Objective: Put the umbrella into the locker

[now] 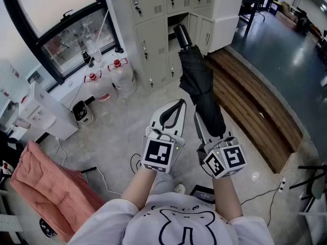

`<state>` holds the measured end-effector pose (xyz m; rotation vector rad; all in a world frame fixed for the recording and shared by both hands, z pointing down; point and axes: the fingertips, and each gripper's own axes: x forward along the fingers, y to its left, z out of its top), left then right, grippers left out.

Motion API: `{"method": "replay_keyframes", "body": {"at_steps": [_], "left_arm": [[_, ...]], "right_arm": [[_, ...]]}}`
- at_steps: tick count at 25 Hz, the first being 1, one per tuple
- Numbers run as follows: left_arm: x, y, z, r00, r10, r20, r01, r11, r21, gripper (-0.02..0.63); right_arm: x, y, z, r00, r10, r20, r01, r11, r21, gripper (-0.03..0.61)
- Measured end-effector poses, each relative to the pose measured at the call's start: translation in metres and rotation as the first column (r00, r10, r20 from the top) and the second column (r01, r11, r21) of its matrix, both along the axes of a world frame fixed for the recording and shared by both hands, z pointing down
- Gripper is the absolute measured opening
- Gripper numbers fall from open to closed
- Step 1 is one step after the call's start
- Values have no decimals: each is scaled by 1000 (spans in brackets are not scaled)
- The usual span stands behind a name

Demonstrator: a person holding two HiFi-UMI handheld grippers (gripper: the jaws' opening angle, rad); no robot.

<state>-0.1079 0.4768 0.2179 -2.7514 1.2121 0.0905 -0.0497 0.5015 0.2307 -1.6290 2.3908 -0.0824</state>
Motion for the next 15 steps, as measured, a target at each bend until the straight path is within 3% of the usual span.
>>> {"method": "replay_keyframes", "body": {"at_steps": [5,15], "left_arm": [[6,4,3,1000,5,-13,-5,1000,-9,4],[10,-33,5,1000,9,-14,-9,1000,-19,3]], "right_arm": [[3,7,6,999,8,-40,-8,1000,4,187],[25,-27,19,999,42,23,-40,997,-69,187]]}}
